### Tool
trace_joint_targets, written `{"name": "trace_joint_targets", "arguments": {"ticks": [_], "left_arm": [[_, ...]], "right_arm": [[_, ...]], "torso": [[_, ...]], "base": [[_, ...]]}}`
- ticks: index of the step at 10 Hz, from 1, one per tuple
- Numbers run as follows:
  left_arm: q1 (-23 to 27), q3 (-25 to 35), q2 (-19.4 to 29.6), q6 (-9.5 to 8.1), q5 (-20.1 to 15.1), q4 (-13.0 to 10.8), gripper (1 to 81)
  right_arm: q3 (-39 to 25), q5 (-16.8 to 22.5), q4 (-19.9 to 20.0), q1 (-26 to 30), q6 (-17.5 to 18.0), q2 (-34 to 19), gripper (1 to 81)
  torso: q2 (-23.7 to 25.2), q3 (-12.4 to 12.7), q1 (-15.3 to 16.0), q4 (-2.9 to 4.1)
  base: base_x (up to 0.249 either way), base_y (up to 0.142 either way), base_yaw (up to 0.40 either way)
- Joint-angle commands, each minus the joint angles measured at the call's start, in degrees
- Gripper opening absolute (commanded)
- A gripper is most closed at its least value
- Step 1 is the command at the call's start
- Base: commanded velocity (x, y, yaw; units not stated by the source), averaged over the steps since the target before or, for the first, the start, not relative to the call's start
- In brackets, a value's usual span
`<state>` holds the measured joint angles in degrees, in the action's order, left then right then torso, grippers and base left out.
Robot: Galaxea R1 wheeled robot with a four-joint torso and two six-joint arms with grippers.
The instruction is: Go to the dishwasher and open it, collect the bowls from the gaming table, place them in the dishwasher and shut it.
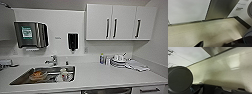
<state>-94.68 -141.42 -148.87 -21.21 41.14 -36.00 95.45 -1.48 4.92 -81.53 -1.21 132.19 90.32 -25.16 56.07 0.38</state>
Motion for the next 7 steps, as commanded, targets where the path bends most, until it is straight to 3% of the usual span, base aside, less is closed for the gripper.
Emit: {"name": "trace_joint_targets", "arguments": {"ticks": [1,3,5,7], "left_arm": [[2.88,-0.34,1.99,-1.63,-0.27,-0.12,81.1],[2.79,-0.52,1.73,-1.82,-0.19,-0.30,81.1],[2.88,-0.52,1.55,-1.82,-0.19,-0.12,81.1],[2.88,-0.70,1.38,-1.90,-0.27,-0.04,81.1]], "right_arm": [[-4.33,3.05,0.61,6.77,1.11,-4.90,81.1],[-3.18,3.49,1.22,6.77,1.29,-4.54,81.1],[-3.18,3.50,1.84,7.03,1.29,-4.63,81.1],[-3.35,3.50,1.84,7.12,1.29,-4.72,81.1]], "torso": [[0.00,0.00,0.00,0.00],[1.64,0.02,0.77,0.00],[1.90,-5.44,0.94,0.00],[1.86,-7.42,0.92,0.00]], "base": [[0.000,0.000,0.000],[0.000,0.000,0.000],[0.000,0.000,0.000],[0.000,0.000,0.000]]}}
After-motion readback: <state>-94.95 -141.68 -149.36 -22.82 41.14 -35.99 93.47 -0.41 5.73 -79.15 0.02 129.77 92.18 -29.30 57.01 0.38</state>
